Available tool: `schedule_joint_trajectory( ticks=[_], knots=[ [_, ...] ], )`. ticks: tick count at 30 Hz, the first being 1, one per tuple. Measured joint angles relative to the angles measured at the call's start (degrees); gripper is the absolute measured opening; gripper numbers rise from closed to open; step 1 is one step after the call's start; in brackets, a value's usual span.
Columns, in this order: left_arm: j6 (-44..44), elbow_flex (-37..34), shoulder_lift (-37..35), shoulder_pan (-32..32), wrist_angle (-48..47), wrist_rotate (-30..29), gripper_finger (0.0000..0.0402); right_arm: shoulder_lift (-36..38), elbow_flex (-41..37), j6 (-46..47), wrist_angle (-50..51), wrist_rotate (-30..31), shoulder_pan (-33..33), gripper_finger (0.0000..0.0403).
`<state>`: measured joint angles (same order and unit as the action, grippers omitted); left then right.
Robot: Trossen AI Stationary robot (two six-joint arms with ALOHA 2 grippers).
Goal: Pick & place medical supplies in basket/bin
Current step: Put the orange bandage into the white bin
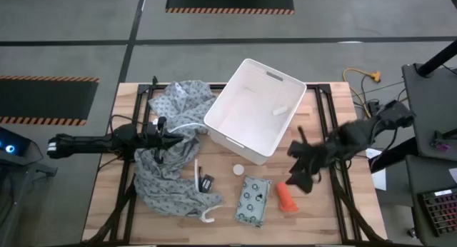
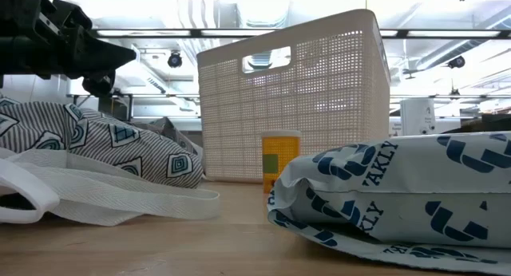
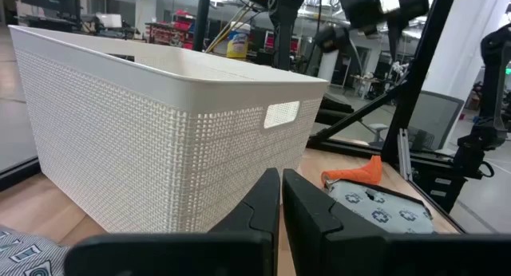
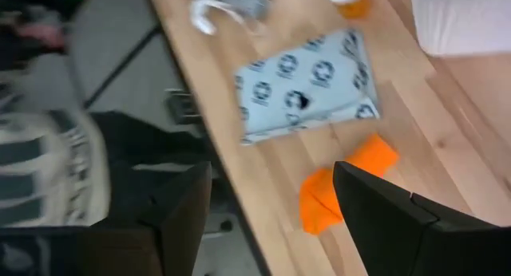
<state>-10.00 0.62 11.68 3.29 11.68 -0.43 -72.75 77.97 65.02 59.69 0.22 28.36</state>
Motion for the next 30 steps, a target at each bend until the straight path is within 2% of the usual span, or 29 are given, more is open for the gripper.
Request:
schedule_joint_trajectory(
  ticks=[4, 9, 15, 22, 30],
  knots=[
    [0.0, 0.0, 0.0, 0.0, 0.0, 0.0, 0.0, -4.6, -2.8, 7.6, -0.1, 3.4, 3.2, 0.0256],
    [0.0, 0.0, 0.0, 0.0, 0.0, 0.0, 0.0, -12.7, -5.3, 12.9, 0.2, 2.9, 4.1, 0.026],
    [0.0, 0.0, 0.0, 0.0, -0.2, 0.0, 0.0, -21.0, -7.5, 14.8, 0.4, 1.0, 4.0, 0.0288],
    [0.0, 0.0, 0.7, 0.0, -0.4, 0.0, 0.0, -26.5, -9.2, 18.2, -1.0, 1.0, 4.0, 0.0313],
    [0.0, 0.0, 1.2, 0.0, -0.5, 0.0, 0.0, -29.4, -15.1, 20.3, -10.2, 0.5, 4.0, 0.0316]
  ],
)
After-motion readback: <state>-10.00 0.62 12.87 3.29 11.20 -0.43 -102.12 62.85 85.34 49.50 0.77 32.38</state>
